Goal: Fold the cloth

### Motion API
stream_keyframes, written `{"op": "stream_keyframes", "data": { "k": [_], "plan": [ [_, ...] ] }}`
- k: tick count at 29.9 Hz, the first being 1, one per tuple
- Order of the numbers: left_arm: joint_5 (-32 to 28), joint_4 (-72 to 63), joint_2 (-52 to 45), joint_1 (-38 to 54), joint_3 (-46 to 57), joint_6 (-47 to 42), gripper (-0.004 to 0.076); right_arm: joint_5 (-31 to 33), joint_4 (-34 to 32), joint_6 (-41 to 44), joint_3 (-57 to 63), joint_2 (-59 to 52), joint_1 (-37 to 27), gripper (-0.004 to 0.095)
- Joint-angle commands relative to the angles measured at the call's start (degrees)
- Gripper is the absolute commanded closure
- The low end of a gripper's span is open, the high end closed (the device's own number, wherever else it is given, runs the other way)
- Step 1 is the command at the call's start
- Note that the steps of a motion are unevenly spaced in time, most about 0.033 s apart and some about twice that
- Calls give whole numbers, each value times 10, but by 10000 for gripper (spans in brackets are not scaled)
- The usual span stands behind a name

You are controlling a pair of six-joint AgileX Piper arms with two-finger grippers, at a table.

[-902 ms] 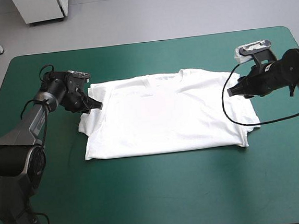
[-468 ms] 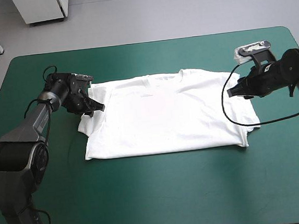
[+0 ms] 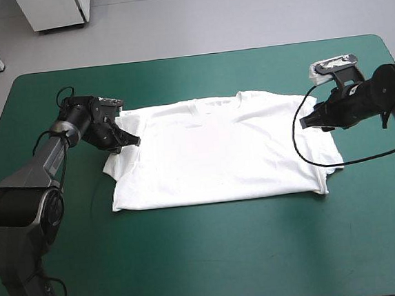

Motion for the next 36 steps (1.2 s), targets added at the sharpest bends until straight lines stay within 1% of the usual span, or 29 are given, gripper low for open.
{"op": "stream_keyframes", "data": {
  "k": [1, 6, 11, 18, 23, 31, 33, 36],
  "plan": [
    [10, -6, -79, -1, -15, -6, 733, -16, 10, -4, -19, -16, -5, 481],
    [19, -49, -130, -2, -15, -1, 733, -13, 13, -4, -19, -16, -5, 480],
    [26, -118, -138, -9, -13, 26, 733, -7, 15, -4, -19, -16, -5, 481],
    [18, -130, -94, -54, -13, 34, 733, -7, 15, -4, -19, -16, -5, 480],
    [9, -125, -51, -70, -13, 43, 733, -6, 15, -4, -19, -16, -5, 483],
    [9, -124, -41, -70, -14, 60, 729, -5, 15, -4, -19, -16, -5, 490],
    [27, -124, -43, -70, -16, 60, 695, -3, 15, -4, -19, -16, -5, 490],
    [69, -126, -47, -70, -31, 60, 577, -2, 15, -9, -19, -16, -5, 489]
  ]
}}
